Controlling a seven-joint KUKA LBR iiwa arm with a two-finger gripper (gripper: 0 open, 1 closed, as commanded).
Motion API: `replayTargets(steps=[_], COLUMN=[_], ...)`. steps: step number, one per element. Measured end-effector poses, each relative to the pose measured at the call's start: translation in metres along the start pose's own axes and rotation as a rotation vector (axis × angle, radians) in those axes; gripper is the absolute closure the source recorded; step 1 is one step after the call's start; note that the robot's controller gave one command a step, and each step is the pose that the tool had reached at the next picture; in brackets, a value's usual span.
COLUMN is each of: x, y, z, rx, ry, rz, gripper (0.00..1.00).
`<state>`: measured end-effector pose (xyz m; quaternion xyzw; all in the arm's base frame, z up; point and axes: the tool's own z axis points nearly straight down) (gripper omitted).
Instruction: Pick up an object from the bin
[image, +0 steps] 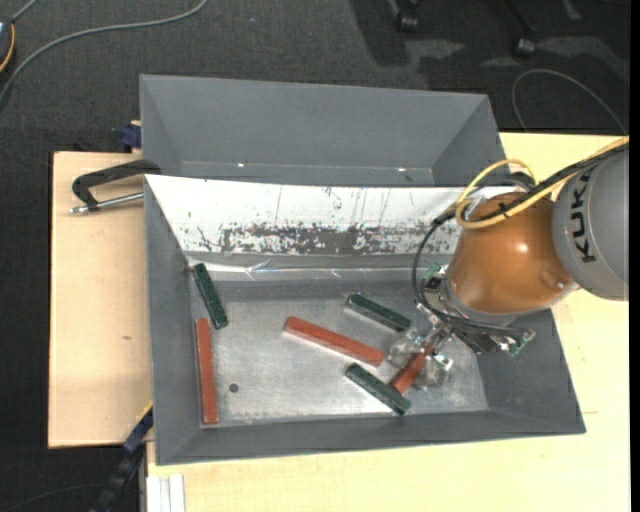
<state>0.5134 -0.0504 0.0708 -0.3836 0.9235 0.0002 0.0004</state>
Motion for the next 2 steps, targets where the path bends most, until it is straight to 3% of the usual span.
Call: replayTargets(steps=[1,2], x=[-0.076,-0.039], y=[-0.008,-0.009], z=[-0.104,-0.183], rx=[0.01,0.011], ry=[-0.014,-0.009], rz=[-0.035,-0.009], gripper=[1.0,1.0])
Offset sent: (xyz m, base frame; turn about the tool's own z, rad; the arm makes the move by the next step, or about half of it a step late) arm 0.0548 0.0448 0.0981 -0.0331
